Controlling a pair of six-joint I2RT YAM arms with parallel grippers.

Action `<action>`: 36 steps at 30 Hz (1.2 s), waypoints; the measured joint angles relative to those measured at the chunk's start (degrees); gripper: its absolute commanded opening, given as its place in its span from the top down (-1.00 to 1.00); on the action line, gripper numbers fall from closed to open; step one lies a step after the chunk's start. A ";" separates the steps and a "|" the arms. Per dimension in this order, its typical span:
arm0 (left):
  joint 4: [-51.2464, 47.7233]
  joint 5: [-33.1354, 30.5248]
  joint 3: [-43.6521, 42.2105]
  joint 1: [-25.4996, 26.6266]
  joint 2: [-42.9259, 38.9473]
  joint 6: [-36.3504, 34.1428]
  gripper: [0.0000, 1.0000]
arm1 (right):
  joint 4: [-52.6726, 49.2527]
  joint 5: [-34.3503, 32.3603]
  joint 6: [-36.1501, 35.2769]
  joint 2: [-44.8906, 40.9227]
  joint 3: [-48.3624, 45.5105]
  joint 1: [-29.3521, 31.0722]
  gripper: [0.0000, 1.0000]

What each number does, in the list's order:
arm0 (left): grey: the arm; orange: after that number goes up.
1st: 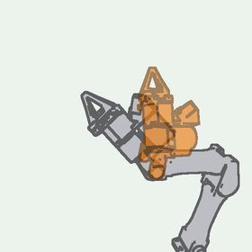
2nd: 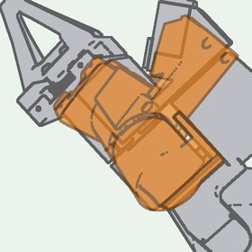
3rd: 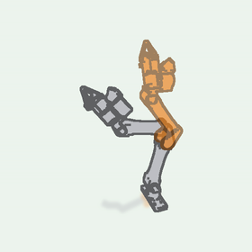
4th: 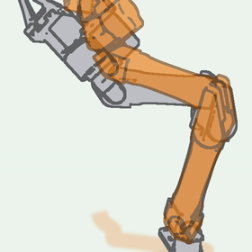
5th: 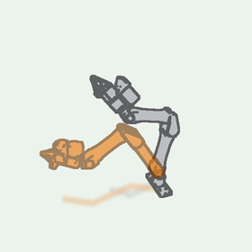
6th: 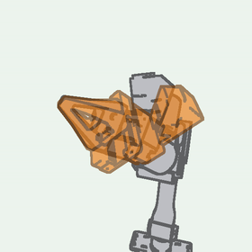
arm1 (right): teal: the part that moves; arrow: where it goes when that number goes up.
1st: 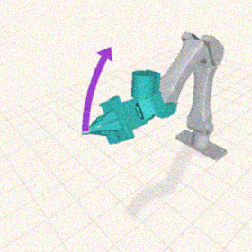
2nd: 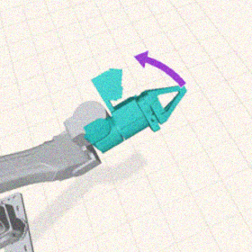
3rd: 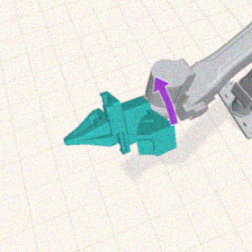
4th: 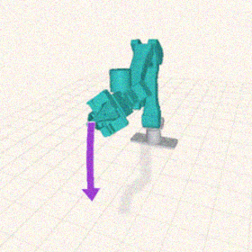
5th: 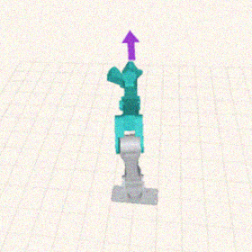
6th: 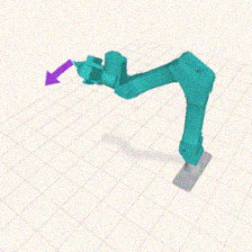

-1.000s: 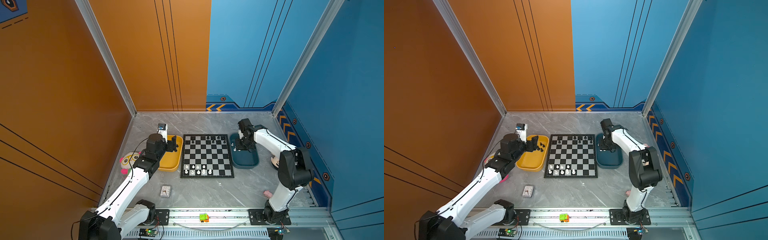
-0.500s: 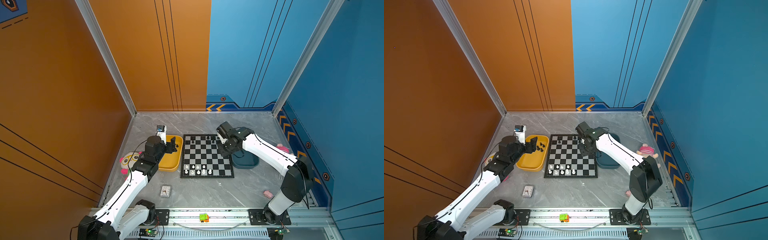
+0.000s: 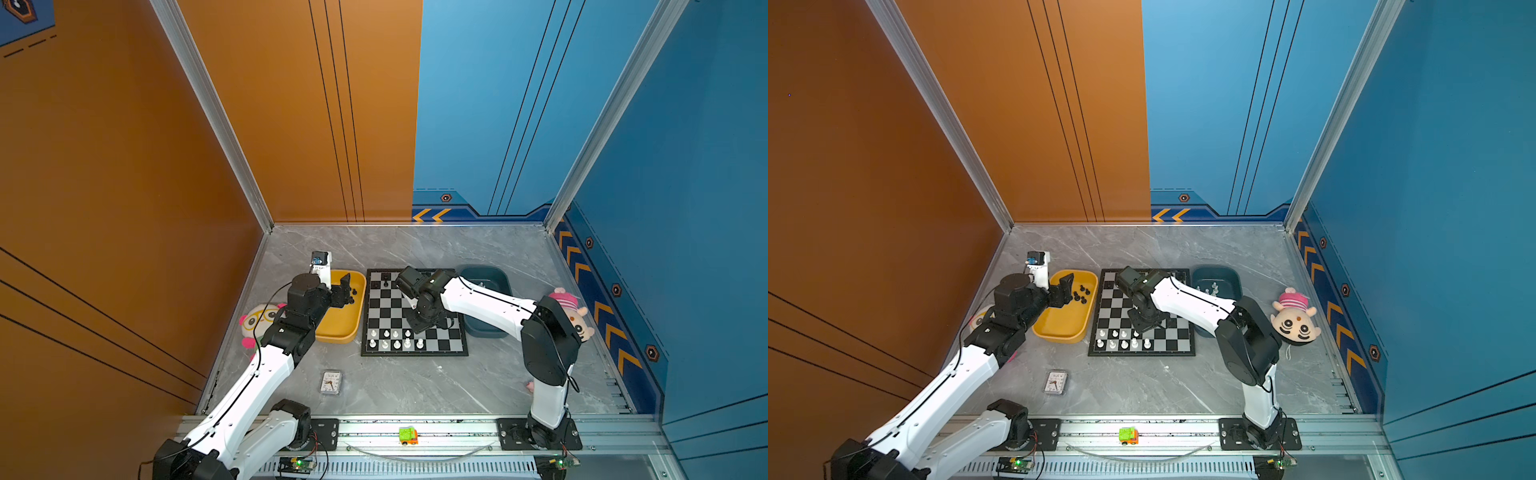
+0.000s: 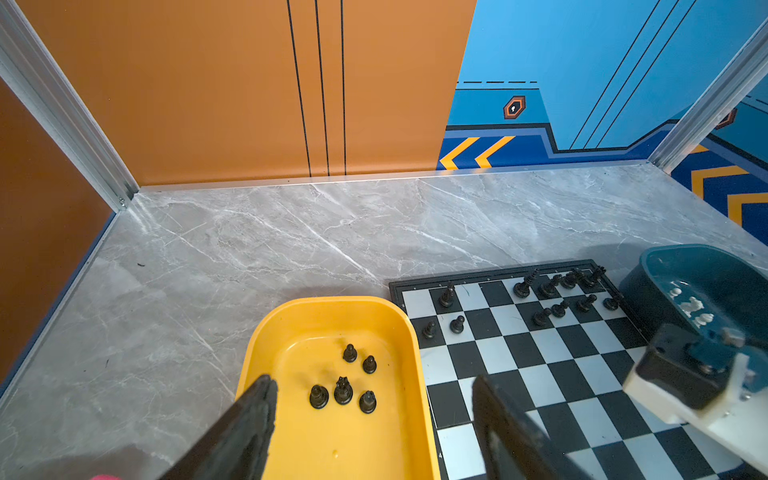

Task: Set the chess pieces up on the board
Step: 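Lift the white pawn and carry it over the chessboard's near rows, then lower the white pawn onto a near-row square and open the right gripper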

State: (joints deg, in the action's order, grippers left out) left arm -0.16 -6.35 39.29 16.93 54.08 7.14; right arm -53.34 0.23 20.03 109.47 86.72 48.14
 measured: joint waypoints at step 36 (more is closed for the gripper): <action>-0.02 -0.04 -0.07 0.00 0.00 -0.02 -0.52 | 1.73 0.20 1.01 3.48 -0.87 0.24 1.00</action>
State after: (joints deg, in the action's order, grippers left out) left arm -0.19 -6.39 39.22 16.93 54.08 7.11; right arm -51.62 0.43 21.04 112.95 85.84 48.38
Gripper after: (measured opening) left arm 0.759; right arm 0.089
